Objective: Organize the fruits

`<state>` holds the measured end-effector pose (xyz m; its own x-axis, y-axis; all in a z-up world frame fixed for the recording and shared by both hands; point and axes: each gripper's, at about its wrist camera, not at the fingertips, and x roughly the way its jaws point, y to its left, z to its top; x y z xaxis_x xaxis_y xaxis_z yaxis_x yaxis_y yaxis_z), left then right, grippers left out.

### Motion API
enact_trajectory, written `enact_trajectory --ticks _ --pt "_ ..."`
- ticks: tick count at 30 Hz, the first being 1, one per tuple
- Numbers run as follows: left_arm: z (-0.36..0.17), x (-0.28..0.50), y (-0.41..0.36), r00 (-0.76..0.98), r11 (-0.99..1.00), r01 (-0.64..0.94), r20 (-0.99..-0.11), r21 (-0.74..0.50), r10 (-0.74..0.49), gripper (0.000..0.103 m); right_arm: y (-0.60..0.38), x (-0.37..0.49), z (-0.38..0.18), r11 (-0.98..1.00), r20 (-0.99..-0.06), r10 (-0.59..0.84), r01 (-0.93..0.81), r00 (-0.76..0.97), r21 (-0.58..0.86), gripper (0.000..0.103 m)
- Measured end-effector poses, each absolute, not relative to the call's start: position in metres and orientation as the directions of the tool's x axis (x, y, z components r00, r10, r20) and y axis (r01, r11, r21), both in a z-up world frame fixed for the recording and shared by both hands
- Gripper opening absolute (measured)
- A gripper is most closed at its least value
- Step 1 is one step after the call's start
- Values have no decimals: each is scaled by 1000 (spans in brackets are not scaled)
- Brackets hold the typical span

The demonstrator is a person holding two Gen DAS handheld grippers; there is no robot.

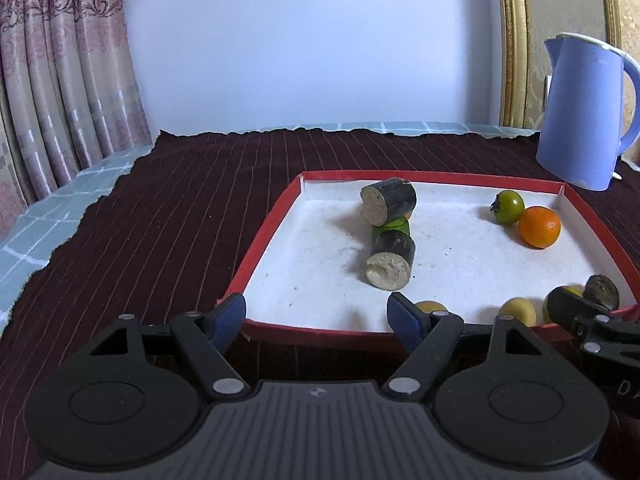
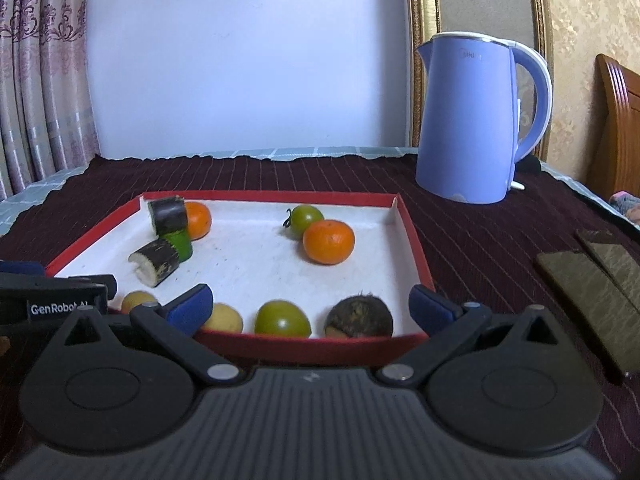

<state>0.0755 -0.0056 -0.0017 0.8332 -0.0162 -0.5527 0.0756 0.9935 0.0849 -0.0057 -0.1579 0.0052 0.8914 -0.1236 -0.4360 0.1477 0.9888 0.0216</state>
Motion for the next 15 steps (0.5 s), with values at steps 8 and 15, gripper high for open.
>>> enact_trajectory --ticks 8,15 --pt "2 63 4 846 997 52 -533 62 -11 82 -155 -16 2 990 -443 -115 137 889 17 103" --pt "-3 56 11 839 997 55 -544 51 -19 83 -153 -23 0 991 -452 -117 135 884 8 103"
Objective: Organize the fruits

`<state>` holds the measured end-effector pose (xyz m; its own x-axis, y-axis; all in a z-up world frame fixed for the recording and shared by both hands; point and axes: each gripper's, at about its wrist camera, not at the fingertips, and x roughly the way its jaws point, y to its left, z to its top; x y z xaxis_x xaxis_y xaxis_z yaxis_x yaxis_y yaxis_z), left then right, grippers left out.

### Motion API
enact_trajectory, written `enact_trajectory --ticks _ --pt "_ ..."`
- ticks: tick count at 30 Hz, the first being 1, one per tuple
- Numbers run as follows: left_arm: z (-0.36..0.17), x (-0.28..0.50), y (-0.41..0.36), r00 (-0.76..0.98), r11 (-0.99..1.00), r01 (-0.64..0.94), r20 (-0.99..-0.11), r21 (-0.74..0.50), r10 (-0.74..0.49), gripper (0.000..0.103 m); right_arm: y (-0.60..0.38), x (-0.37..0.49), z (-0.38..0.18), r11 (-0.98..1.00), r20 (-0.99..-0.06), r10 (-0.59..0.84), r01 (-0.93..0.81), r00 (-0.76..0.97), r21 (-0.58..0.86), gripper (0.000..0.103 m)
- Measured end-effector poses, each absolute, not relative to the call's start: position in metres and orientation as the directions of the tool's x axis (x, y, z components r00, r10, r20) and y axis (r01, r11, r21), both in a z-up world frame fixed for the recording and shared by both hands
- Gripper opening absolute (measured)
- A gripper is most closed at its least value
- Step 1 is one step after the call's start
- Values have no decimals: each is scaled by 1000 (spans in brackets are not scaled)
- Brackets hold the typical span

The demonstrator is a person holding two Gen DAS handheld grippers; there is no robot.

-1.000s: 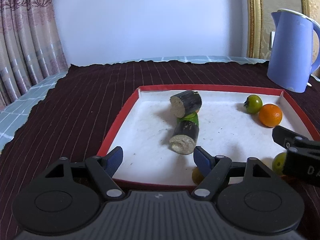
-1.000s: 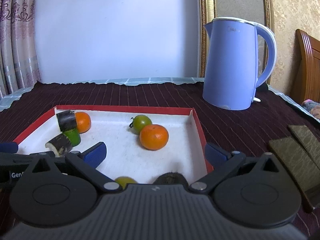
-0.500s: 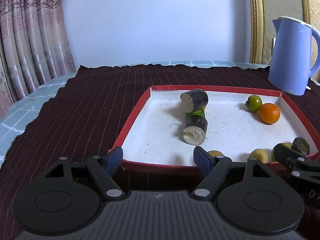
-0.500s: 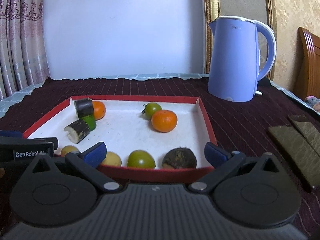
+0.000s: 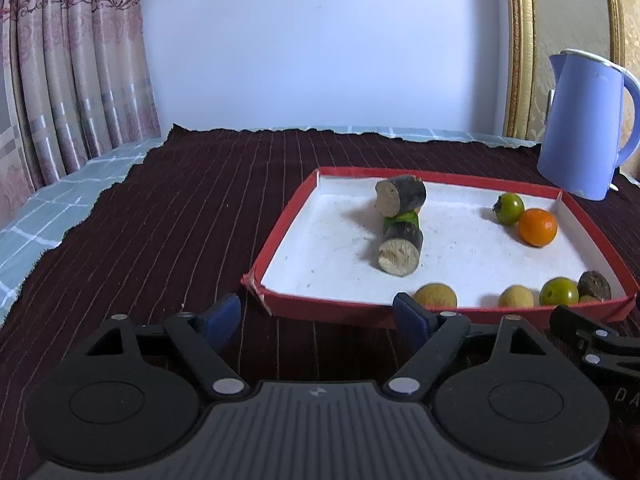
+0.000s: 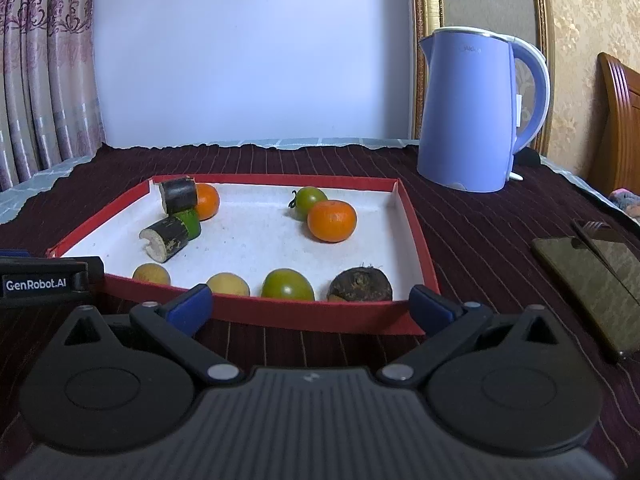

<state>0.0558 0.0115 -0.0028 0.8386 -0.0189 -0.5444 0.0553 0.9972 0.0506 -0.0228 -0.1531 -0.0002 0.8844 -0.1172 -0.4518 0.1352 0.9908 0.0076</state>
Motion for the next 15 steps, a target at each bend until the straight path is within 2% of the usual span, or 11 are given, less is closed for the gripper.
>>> enact_trajectory --ticks 15 --pt "-21 50 17 812 997 60 -583 53 -18 83 -143 -31 -2 992 -477 -125 113 870 -54 103"
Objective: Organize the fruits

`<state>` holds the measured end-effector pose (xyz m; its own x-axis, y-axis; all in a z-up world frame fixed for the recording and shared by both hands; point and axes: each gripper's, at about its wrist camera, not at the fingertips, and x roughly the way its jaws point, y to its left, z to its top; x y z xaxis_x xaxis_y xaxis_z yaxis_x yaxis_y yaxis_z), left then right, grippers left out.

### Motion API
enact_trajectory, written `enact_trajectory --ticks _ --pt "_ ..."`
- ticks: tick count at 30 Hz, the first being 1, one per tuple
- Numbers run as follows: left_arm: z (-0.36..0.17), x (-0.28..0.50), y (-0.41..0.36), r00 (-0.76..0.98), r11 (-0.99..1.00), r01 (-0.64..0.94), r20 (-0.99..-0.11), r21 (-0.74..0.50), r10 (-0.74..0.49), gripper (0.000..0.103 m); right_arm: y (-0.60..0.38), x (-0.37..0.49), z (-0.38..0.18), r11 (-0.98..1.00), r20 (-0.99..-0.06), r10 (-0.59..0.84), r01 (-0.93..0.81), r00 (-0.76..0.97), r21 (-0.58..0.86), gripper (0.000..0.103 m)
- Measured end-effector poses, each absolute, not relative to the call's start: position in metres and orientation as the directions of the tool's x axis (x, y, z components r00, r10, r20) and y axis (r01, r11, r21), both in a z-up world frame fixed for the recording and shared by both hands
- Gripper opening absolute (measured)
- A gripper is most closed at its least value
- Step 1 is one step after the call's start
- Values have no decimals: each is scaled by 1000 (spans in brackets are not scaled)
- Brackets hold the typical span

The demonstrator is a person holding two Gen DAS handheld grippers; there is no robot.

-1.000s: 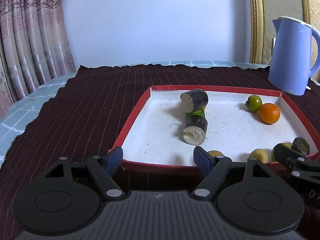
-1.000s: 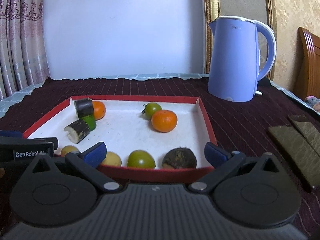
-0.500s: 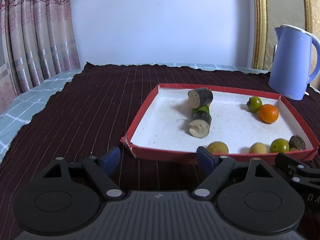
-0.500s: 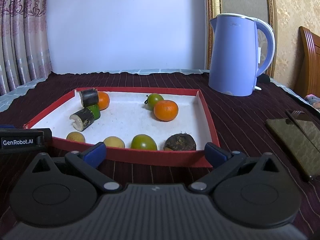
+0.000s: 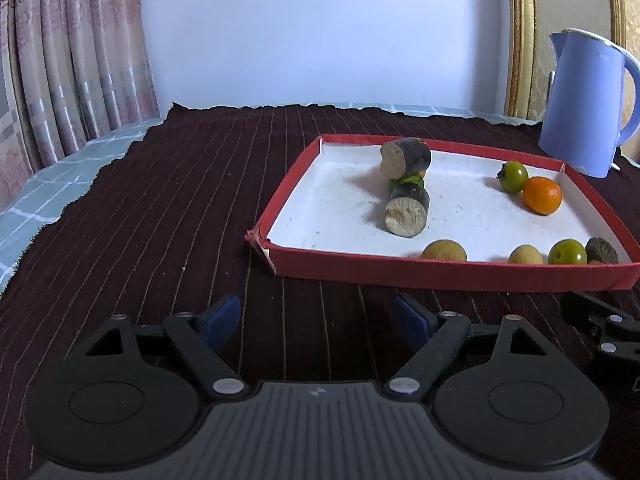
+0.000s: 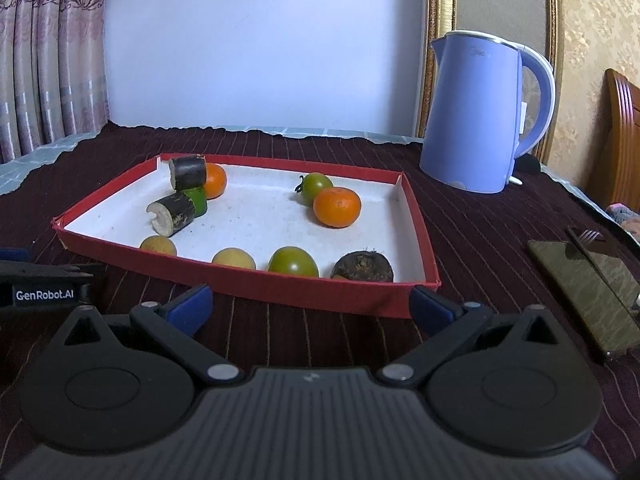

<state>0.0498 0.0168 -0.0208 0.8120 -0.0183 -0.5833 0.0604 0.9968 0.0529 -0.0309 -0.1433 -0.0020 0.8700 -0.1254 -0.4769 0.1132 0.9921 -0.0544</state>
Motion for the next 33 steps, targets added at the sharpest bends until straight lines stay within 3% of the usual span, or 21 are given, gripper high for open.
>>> enact_trajectory --ticks 10,17,19,21,33 --pt "-22 45 13 824 994 69 -566 79 -13 87 -141 -30 -7 993 -528 -116 96 841 -64 103" --pt "-23 43 9 830 991 80 -557 111 -5 88 -139 -20 -16 996 -613 -87 54 785 -72 103" --pt "-23 42 8 831 990 83 -556 114 -6 89 -142 -20 -16 997 -620 -77 58 781 -52 103" --pt "-24 43 9 826 991 89 -563 104 -15 99 -142 -18 -17 997 -624 -72 52 778 -51 103" --pt "-29 47 9 809 991 79 -588 104 -2 99 -143 -17 -19 998 -617 -55 44 785 -33 103"
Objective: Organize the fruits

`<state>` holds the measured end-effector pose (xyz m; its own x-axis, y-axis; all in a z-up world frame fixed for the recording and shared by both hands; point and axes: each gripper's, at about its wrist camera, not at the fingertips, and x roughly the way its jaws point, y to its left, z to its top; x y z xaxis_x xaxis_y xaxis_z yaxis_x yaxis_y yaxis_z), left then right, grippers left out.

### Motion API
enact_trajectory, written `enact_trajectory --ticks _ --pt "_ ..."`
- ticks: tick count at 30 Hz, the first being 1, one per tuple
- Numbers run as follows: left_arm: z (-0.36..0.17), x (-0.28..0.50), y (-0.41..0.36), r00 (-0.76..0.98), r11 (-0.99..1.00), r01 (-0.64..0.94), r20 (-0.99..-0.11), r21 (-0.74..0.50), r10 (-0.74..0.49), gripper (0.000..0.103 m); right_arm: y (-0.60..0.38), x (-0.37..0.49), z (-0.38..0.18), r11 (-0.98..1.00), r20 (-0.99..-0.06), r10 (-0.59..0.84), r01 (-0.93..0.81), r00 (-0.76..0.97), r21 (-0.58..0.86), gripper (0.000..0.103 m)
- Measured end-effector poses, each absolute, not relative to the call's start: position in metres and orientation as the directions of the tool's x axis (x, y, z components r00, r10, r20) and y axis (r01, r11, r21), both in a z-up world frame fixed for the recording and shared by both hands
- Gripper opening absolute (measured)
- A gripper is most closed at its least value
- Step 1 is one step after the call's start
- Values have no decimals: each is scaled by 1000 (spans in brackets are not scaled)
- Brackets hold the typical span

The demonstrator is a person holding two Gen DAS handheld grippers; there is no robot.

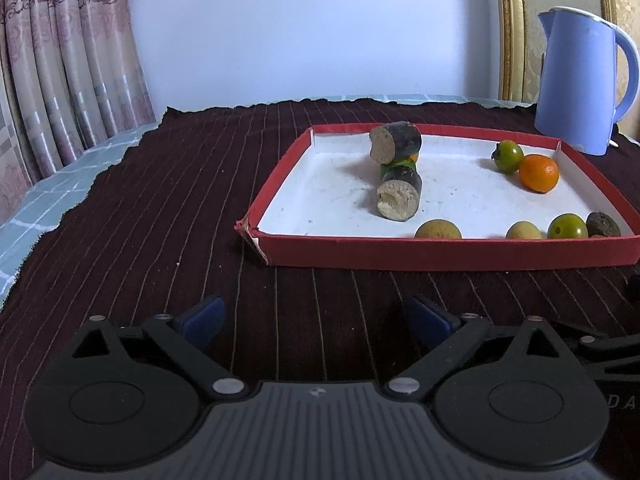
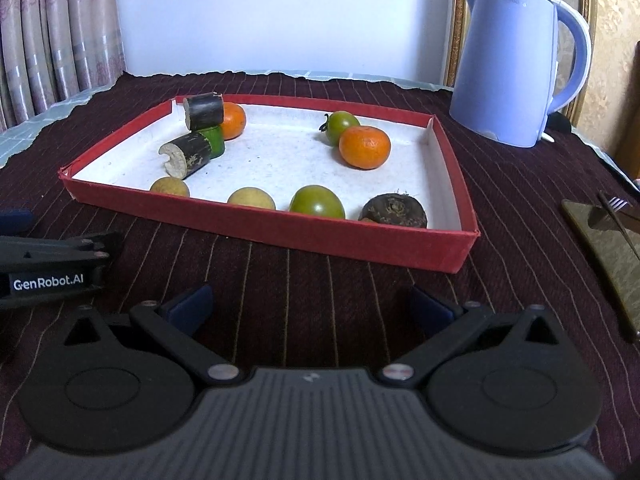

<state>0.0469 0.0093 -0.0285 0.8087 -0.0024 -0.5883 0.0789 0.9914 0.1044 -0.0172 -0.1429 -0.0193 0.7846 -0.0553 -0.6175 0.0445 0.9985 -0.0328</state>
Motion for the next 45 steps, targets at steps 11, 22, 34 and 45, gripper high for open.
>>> enact_trajectory --ticks 11,22,34,45 --pt "-30 46 10 802 992 72 -597 101 2 99 -144 -18 -20 999 -617 -51 45 786 -25 103" --pt "-30 47 12 798 993 72 -602 91 -3 99 -144 -17 -20 999 -616 -50 45 786 -25 103" --pt "-32 47 13 796 994 73 -606 84 -7 100 -144 -17 -20 999 -616 -50 45 786 -25 103" --pt "-32 47 14 790 995 72 -613 69 -14 100 -145 -18 -20 999 -616 -50 45 786 -25 103"
